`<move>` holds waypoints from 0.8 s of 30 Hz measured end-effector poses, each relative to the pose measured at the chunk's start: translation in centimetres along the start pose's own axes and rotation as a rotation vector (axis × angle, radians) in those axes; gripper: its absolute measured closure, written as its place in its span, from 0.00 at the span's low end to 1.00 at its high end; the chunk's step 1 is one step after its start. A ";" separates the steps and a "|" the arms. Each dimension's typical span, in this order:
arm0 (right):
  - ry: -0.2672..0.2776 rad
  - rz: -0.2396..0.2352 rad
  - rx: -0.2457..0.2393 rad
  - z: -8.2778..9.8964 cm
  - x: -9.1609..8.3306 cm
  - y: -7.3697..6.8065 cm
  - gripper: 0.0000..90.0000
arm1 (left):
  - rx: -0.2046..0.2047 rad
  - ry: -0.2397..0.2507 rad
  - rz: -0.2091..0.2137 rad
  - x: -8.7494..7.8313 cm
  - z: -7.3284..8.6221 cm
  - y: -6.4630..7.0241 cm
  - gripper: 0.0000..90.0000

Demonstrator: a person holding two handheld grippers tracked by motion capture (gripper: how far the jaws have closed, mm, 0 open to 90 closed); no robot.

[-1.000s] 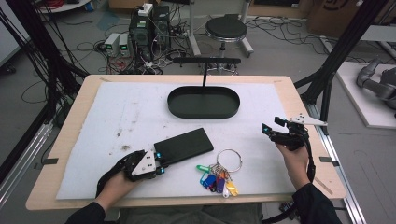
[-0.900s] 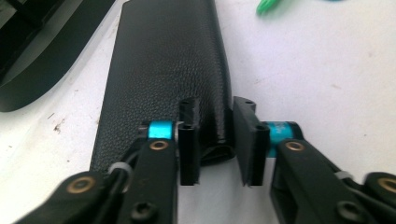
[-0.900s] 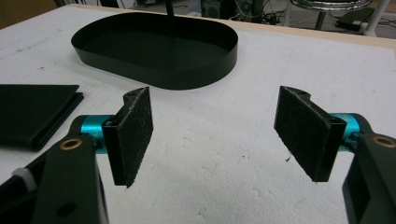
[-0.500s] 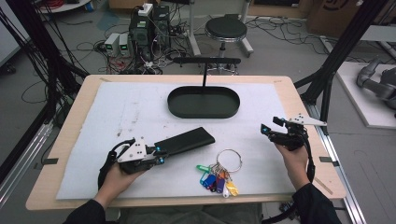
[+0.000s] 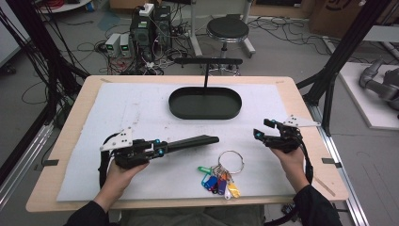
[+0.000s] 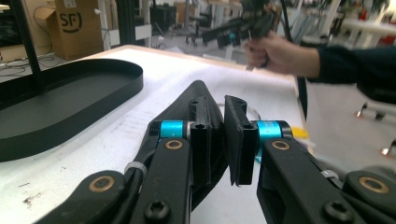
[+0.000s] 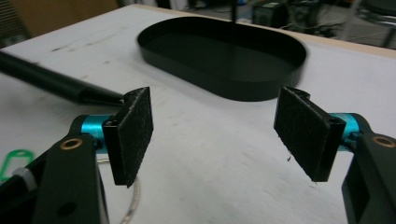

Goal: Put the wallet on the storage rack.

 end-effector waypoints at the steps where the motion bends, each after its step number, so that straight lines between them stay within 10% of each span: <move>1: 0.000 0.000 0.000 0.0 0.0 0.0 0.32 | -0.011 0.007 -0.003 -0.1 0.0 -0.1 0.90; 16: -0.143 -0.295 -0.149 0.1 7.6 -5.8 0.33 | -0.051 0.025 -0.057 -1.1 0.2 -1.2 0.89; 24: -0.173 -0.361 -0.220 -0.1 10.9 -7.6 0.40 | -0.053 0.020 -0.055 -1.2 0.3 -1.4 0.89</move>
Point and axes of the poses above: each handheld gripper's, and its own axes: x roughly forward along the jaws, z roughly out of its underside, y roughly to its right, the point moved 2 cm from there along x, roughly forward along the jaws, and after that the axes turned 7 degrees about y, right-handed, at the moved point
